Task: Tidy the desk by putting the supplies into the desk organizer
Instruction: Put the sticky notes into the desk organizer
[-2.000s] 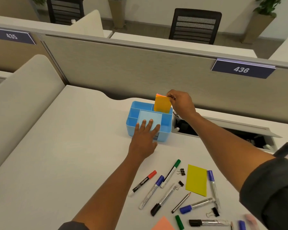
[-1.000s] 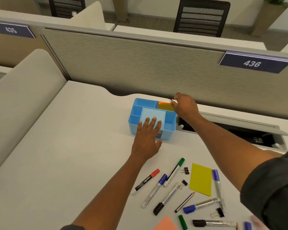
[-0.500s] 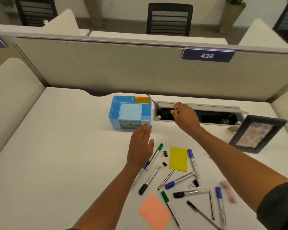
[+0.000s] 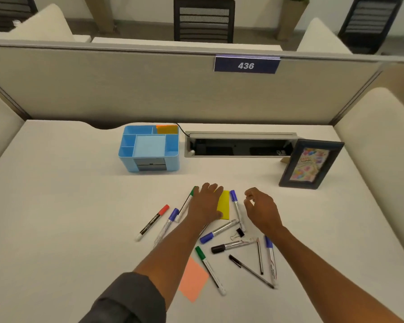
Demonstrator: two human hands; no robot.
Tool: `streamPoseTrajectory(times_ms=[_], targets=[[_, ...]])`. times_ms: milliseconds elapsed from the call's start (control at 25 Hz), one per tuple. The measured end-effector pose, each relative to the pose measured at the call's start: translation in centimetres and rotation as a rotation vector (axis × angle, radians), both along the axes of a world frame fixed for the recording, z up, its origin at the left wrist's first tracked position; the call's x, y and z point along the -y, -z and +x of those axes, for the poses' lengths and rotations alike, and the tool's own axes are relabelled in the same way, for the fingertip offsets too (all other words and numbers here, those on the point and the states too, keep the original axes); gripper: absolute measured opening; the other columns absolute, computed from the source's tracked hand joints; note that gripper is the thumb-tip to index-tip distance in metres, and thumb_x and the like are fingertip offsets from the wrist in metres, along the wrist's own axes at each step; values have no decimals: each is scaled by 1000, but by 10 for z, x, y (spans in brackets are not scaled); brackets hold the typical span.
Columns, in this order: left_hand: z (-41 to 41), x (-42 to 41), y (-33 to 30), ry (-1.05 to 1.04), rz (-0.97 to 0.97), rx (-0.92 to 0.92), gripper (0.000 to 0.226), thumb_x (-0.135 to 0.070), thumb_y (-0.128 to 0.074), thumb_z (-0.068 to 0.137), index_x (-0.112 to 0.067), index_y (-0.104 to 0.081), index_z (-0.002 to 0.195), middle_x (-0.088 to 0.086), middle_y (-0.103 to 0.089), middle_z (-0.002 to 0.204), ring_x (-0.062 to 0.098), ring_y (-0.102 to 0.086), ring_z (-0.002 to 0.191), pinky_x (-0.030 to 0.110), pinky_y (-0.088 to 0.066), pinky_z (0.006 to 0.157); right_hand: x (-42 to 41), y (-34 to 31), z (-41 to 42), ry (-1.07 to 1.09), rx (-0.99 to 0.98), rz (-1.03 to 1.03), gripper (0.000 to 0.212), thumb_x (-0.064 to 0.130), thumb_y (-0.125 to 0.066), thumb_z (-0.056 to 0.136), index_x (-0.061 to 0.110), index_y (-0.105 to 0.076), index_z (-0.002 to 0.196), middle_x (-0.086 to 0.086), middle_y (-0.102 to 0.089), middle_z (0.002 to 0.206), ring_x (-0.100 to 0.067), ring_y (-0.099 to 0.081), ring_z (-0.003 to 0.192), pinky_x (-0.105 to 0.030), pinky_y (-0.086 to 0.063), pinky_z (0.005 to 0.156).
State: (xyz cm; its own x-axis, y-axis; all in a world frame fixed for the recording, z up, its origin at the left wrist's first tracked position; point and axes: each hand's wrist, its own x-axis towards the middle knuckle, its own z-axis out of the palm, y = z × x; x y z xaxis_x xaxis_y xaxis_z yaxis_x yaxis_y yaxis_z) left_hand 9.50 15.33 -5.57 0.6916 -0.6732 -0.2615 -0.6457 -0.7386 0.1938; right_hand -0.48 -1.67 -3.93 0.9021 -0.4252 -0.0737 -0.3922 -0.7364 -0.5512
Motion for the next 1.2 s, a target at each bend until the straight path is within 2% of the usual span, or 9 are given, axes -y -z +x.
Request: streamPoseTrajectory(times_ms=[120,360,480,640,880,1000,1120,1200], targets=[[2,7,1,17,31,11,85,-47,-72,75,-26,-28,144,1,-37,145,26,-28,135,48,-24,108,4,6,-9,-5,-20,11,21,19,-57,94,15,-60,115,-2,-68,109,-19,-62,100,-28,-47,84],[7,17,-5,-2,57,44,91,-49,-80,68,-23,-31,141,8,-38,138,29,-33,129,48,-29,104,13,7,-12,35,9,41,20,21,-58,93,19,-59,113,3,-66,110,-16,-60,101,-31,-50,88],[10,17,-5,-6,10,108,76,-43,-76,74,-20,-40,136,8,-42,132,28,-38,122,44,-34,98,16,5,-11,61,42,19,16,20,-54,94,18,-60,109,2,-67,105,-16,-61,96,-33,-51,84],[13,18,-4,-16,-69,110,50,-39,-67,86,-24,-52,130,3,-49,126,22,-42,117,37,-37,93,15,4,-9,120,46,-2,14,21,-49,96,19,-61,104,2,-67,97,-14,-60,84,-28,-49,76],[20,24,-22,-95,-167,-117,32,-43,-63,88,-25,-63,115,0,-60,115,20,-46,111,37,-34,92,6,-5,-8,203,74,-80,15,20,-46,99,14,-60,97,1,-61,84,-19,-60,77,-34,-51,71],[31,18,-34,-216,-344,-264,26,-38,-68,87,-22,-67,107,-1,-65,107,18,-53,102,33,-39,86,2,-7,-4,176,174,11,17,23,-48,99,15,-62,105,2,-66,97,-17,-62,88,-31,-52,79],[41,1,-45,-442,-726,-460,22,-30,-72,85,-17,-69,103,-1,-65,98,16,-58,91,26,-45,74,-11,-16,6,58,251,131,19,18,-53,96,17,-59,114,4,-65,107,-13,-62,94,-25,-49,81],[46,-11,-50,-587,-911,-547,24,-30,-70,87,-15,-67,106,2,-66,101,16,-59,91,26,-48,74,-25,-27,18,21,243,230,26,20,-57,96,16,-54,121,5,-62,107,-13,-61,94,-21,-49,79]])
